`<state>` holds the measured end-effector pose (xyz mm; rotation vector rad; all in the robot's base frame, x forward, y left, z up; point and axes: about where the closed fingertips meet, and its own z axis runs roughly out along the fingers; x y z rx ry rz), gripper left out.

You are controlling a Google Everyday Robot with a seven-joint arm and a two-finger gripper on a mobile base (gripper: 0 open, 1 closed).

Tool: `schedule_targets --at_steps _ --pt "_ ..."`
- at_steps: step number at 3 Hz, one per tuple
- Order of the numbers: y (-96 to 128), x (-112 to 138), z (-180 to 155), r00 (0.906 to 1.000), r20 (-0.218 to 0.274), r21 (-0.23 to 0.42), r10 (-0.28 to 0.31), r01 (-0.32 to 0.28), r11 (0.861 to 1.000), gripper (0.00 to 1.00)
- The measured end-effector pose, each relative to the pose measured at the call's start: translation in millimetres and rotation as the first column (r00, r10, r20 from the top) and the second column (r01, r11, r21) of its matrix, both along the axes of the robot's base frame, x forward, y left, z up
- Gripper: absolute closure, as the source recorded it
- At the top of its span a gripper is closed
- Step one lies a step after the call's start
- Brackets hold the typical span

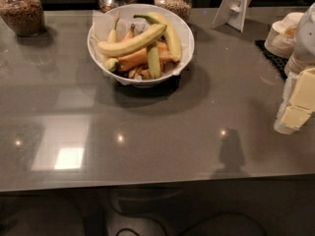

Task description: Pick banana from white bowl

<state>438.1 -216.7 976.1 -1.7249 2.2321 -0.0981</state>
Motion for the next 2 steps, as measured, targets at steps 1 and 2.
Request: schedule_targets --at_steps 1,2 --pt "0.0 0.0 0.0 1.0 0.0 0.0 0.0 0.0 1.0 0.0" --pt "9.0 9.3 3.7 0.9993 0.034 0.038 0.017 -0.019 0.999 0.0"
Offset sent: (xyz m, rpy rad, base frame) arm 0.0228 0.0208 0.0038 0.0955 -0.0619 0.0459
